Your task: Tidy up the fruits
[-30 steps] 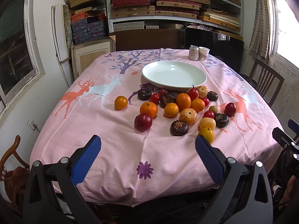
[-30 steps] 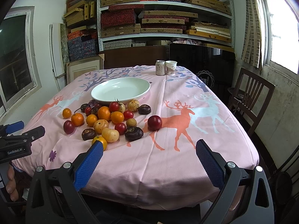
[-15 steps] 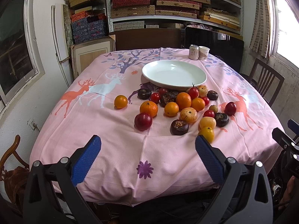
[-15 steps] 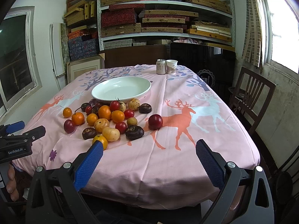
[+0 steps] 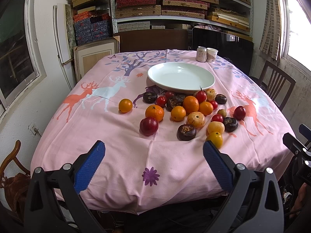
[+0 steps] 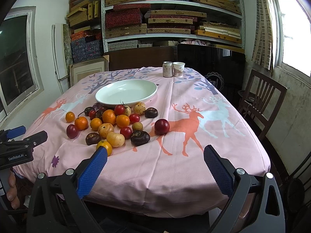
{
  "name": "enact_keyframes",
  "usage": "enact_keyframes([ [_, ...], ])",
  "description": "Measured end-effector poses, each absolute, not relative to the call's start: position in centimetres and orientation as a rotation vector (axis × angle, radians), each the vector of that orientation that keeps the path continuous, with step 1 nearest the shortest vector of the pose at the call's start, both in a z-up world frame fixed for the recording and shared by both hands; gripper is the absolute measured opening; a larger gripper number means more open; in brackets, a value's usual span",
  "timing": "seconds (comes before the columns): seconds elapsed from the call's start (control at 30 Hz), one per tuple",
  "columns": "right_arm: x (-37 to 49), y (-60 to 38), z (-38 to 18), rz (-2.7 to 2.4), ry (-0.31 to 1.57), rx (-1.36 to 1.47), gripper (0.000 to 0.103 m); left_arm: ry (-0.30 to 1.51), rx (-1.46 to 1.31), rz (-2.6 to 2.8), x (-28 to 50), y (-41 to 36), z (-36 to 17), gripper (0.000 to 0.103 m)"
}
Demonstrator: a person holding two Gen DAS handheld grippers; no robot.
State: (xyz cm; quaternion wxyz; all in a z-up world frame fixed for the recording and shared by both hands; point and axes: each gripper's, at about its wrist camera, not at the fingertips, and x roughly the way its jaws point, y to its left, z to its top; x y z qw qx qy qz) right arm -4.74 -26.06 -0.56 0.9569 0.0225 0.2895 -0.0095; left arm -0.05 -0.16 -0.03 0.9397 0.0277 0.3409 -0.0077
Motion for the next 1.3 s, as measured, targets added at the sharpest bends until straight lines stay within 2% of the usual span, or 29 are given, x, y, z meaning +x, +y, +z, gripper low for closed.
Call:
enact_keyframes([
  [0.4,-4.5,-26.3,-0.9,-0.018,0.6,0.053,0.099,0.722,0.065,-0.017,0.4,0.3,-1.1,0.099],
  [0.63,-3.9,-25.9,-3.7,-0.016,0.646,0.049,0.099,0.804,0.135,-0.078,3.4,0.6,-7.1,0.099],
  [0.87,-3.6,-25.3,-4.1,0.015,0.673,0.017,0.099,0.819,0.122,-0.061,8.0,1.7,-9.1,0.097],
  [0.93,-3.4,-25.5,-4.1,0.015,0.68,0.017,0.099,0.815,0.091,-0.069,9.3,2.3,-9.0,0.077],
  [1.0,-3.2,-25.6,-4.3,0.014,0.689,0.021,0.099,0.832,0.088,-0.072,10.6,2.5,-9.4,0.068],
  [1.07,-3.1,-25.6,-4.5,0.016,0.697,0.023,0.099,0.853,0.101,-0.058,11.8,2.6,-10.1,0.064],
  [1.13,-3.2,-25.6,-4.5,0.018,0.699,0.02,0.099,0.867,0.096,-0.09,12.2,2.2,-10.5,0.044],
  [1.17,-3.2,-25.6,-4.5,0.018,0.699,0.016,0.099,0.856,0.104,-0.096,12.0,1.9,-10.4,0.04],
  [1.3,-2.6,-25.4,-5.0,0.04,0.717,0.012,0.099,0.806,0.136,-0.117,10.9,0.9,-10.0,0.039],
])
